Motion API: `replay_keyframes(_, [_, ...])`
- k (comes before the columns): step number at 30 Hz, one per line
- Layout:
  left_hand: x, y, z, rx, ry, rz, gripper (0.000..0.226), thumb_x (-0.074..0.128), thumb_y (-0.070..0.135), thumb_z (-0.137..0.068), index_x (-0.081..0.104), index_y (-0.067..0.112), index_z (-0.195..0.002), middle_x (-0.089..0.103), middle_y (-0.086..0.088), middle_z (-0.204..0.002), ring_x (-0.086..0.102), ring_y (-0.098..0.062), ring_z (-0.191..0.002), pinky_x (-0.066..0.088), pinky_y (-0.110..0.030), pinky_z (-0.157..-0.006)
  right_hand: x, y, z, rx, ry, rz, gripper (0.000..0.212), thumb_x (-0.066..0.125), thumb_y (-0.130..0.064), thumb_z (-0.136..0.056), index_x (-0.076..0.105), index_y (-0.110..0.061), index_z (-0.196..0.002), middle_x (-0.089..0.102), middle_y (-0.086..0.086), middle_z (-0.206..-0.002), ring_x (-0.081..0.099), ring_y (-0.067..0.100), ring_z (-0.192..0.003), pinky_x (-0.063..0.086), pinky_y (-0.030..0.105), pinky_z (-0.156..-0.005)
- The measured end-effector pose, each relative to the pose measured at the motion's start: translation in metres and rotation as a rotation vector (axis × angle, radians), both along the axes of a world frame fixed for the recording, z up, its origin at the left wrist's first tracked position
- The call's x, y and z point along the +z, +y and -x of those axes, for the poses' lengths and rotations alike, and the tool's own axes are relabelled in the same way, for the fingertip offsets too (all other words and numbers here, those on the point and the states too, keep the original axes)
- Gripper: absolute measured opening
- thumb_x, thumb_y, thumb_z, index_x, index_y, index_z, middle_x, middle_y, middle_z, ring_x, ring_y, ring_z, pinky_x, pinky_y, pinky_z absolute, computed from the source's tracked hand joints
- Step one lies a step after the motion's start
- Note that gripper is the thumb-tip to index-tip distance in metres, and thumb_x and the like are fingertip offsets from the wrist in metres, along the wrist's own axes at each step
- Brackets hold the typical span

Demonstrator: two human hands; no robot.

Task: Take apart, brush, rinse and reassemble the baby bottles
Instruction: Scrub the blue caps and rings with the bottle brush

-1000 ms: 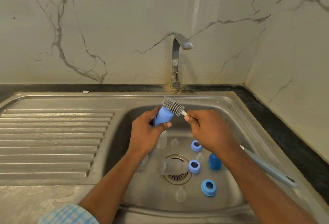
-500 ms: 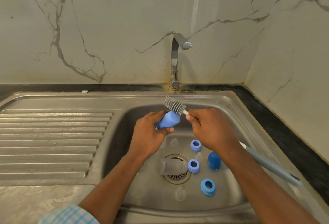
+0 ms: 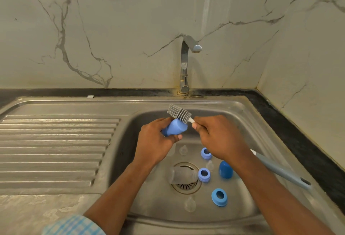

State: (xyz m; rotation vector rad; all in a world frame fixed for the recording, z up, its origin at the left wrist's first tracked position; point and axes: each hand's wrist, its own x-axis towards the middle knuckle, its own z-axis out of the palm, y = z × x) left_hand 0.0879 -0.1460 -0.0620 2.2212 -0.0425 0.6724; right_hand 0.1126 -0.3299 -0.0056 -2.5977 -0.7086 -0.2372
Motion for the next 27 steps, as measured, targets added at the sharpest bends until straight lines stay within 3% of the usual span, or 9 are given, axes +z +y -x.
replay_keyframes(3, [-0.001,-0.002,0.0,0.042,0.047,0.021,0.041,0.085,0.036,-0.073,0.074,0.028,-0.113,0.073,0.015,-0.087,0.064,0.002,-0.077,0.045,-0.009,-0.069,0.001,0.001,0.002,0.023,-0.011,-0.008,0.034,0.046,-0.032,-0.101,0.043,-0.028,-0.068,0.043,-0.005,-0.054,0.041,0.012,-0.052,0.027,0.028,-0.05])
replay_keyframes(7, [-0.002,0.011,-0.005,0.108,0.082,0.205,0.034,0.081,0.042,-0.074,0.076,0.029,-0.106,0.074,0.015,-0.08,0.069,-0.002,-0.074,0.059,-0.039,-0.076,0.0,-0.001,0.003,0.039,-0.013,0.001,0.024,0.046,-0.033,-0.101,0.051,-0.029,-0.078,0.044,-0.006,-0.054,0.041,0.012,-0.052,0.028,0.029,-0.05])
replay_keyframes(14, [0.002,0.002,-0.002,0.002,0.016,0.211,0.047,0.085,0.022,-0.076,0.071,0.025,-0.121,0.067,0.031,-0.085,0.068,0.006,-0.085,0.053,-0.013,-0.078,-0.001,-0.004,-0.004,-0.065,0.001,-0.025,0.029,0.046,-0.033,-0.101,0.054,-0.024,-0.075,0.046,-0.005,-0.057,0.045,0.016,-0.057,0.033,0.033,-0.053])
replay_keyframes(19, [0.001,0.005,-0.004,0.065,0.027,0.364,0.019,0.079,0.025,-0.083,0.072,0.037,-0.097,0.073,0.02,-0.081,0.069,0.003,-0.079,0.053,-0.021,-0.074,0.0,0.0,0.003,0.017,0.057,-0.064,0.026,0.047,-0.033,-0.102,0.061,-0.023,-0.082,0.046,-0.004,-0.055,0.041,0.011,-0.052,0.03,0.028,-0.05])
replay_keyframes(23, [0.002,0.002,-0.004,-0.059,0.084,0.482,0.032,0.078,0.018,-0.084,0.073,0.025,-0.114,0.076,0.012,-0.095,0.071,-0.004,-0.091,0.057,-0.028,-0.085,-0.001,-0.001,-0.002,-0.046,0.008,-0.096,0.026,0.048,-0.033,-0.101,0.058,-0.024,-0.079,0.046,-0.005,-0.055,0.043,0.013,-0.054,0.031,0.031,-0.051])
replay_keyframes(27, [0.001,-0.009,-0.002,-0.145,0.096,0.429,0.039,0.078,0.016,-0.084,0.067,0.032,-0.118,0.074,0.021,-0.096,0.07,0.0,-0.093,0.054,-0.015,-0.082,-0.006,-0.008,-0.01,-0.107,0.031,-0.046,0.027,0.047,-0.031,-0.102,0.063,-0.02,-0.083,0.046,-0.005,-0.056,0.042,0.013,-0.054,0.029,0.029,-0.051])
